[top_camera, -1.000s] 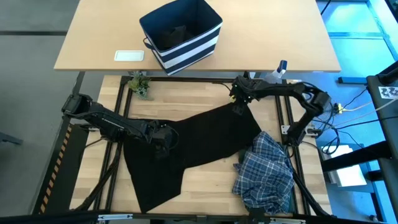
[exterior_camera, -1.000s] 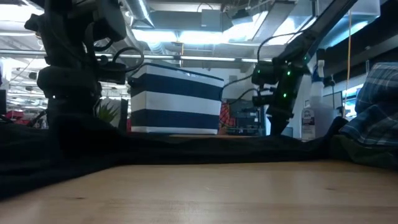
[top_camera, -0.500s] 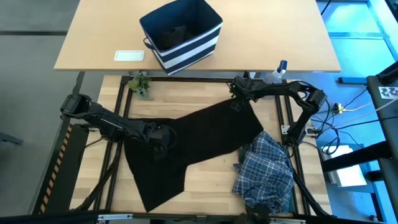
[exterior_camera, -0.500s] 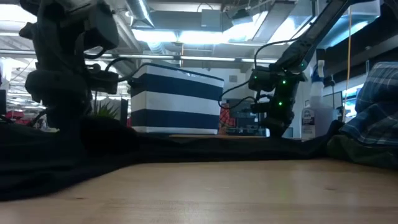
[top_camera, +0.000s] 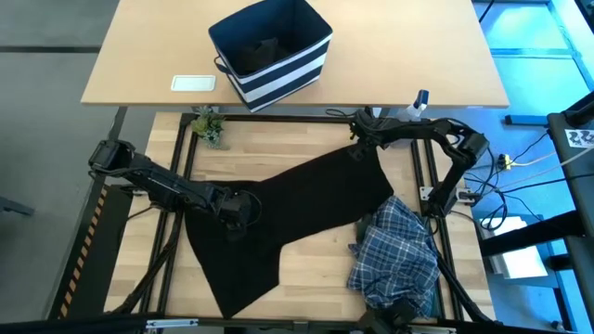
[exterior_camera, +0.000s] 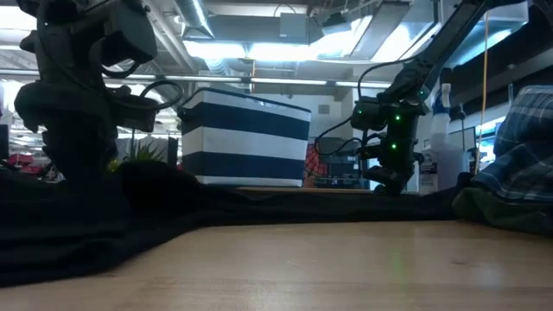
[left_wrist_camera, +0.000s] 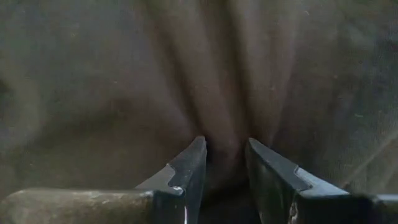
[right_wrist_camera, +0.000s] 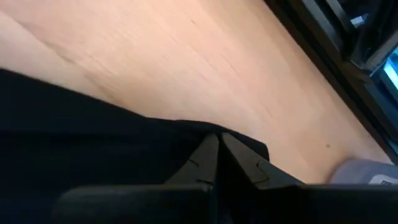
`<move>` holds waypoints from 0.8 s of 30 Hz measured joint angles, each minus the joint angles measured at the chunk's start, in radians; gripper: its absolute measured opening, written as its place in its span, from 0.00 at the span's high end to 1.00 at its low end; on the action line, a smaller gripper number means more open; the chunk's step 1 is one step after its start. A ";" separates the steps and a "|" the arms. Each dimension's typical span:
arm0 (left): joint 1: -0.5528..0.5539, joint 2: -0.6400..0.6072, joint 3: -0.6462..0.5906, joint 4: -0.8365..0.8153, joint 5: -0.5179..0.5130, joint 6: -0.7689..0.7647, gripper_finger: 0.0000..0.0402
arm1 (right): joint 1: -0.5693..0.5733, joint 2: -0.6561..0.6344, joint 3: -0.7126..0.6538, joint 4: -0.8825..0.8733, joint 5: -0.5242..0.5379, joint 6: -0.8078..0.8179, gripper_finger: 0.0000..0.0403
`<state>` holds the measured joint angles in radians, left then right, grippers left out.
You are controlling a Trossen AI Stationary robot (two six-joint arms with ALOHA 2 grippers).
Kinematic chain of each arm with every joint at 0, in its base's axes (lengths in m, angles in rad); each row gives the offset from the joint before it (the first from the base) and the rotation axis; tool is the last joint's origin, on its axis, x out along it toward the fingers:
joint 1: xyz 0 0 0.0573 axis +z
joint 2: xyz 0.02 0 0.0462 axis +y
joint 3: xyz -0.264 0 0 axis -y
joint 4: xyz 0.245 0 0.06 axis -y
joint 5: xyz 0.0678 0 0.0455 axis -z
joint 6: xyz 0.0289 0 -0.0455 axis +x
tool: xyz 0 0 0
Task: Fold Laundry from Bin
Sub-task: Fold the black shirt
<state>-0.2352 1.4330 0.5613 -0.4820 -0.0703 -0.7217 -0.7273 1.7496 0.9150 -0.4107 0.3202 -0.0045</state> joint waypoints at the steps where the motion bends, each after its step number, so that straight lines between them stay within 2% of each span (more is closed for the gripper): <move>1: 0.000 0.000 0.000 0.000 0.001 -0.001 0.72 | -0.001 0.000 0.000 -0.001 -0.001 0.001 0.95; 8: -0.002 0.001 0.000 -0.001 -0.018 0.007 0.72 | -0.002 -0.035 0.036 -0.006 0.020 0.023 0.95; 12: -0.003 -0.006 0.002 -0.003 -0.039 0.015 0.72 | 0.000 -0.078 0.081 -0.015 -0.014 0.018 0.95; 17: -0.002 -0.046 0.009 -0.022 -0.078 0.022 0.72 | 0.000 -0.142 0.116 -0.018 -0.134 0.004 0.95; 21: -0.002 -0.105 0.006 -0.034 -0.111 0.024 0.72 | 0.018 -0.183 0.120 0.015 -0.347 0.001 0.95; 24: -0.002 -0.162 0.007 -0.038 -0.115 0.024 0.72 | 0.084 -0.201 0.120 0.060 -0.448 -0.018 0.95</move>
<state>-0.2371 1.2712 0.5686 -0.5205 -0.1851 -0.6975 -0.6437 1.5485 1.0351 -0.3508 -0.1282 -0.0225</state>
